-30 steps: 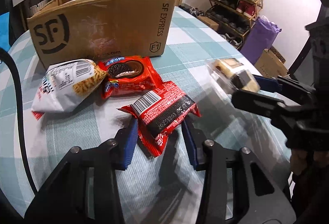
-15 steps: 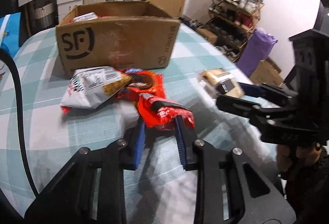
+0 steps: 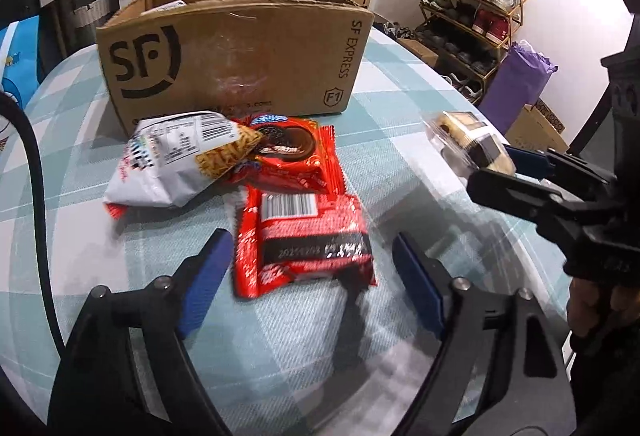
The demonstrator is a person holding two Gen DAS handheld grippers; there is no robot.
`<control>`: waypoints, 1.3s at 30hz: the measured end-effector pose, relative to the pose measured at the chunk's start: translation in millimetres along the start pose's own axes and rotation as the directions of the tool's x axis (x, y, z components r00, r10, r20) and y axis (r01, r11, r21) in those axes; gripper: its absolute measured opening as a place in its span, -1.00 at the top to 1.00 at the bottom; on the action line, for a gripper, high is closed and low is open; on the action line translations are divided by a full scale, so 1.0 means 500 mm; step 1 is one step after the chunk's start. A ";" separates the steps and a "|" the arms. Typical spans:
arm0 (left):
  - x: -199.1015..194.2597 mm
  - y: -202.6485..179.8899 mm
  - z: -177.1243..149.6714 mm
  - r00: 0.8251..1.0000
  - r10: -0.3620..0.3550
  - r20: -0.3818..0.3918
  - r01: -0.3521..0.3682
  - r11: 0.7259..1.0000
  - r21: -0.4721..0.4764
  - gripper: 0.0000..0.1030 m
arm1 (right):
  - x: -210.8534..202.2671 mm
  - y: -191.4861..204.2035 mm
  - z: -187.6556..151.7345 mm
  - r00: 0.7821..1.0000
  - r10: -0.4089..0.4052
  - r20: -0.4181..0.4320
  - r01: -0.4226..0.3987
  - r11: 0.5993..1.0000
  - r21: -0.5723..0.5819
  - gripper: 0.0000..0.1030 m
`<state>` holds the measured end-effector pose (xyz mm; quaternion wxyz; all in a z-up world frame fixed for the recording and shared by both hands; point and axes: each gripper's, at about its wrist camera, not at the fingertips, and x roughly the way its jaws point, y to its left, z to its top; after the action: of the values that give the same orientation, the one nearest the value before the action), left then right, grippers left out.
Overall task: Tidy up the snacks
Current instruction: 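Lift the cracker pack with the right gripper while the left gripper grasps the red barcode wafer pack, then carry the red wafer pack with the left gripper and cracker pack with the right over the box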
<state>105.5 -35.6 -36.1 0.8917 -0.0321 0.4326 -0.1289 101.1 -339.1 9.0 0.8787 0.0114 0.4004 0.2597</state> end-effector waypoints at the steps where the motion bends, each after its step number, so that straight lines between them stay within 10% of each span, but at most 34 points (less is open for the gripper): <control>1: 0.011 -0.006 0.005 1.000 0.018 -0.003 -0.018 1.000 0.000 -0.56 | 0.000 -0.002 0.000 1.000 0.001 0.000 -0.001 1.000 0.003 -0.26; 6: 0.043 -0.021 0.009 0.999 0.028 -0.037 -0.028 1.000 0.013 0.08 | 0.004 -0.004 0.000 1.000 0.000 -0.003 0.000 1.000 0.006 -0.26; 39: -0.193 0.152 0.140 0.972 0.083 0.218 -0.056 0.990 -0.127 0.10 | 0.000 0.066 0.146 0.994 0.067 0.087 -0.062 0.996 -0.060 -0.26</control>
<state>118.6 58.7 68.3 0.9350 -0.0849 0.3377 -0.0671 138.2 -296.8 65.9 0.8867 0.0109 0.3528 0.2986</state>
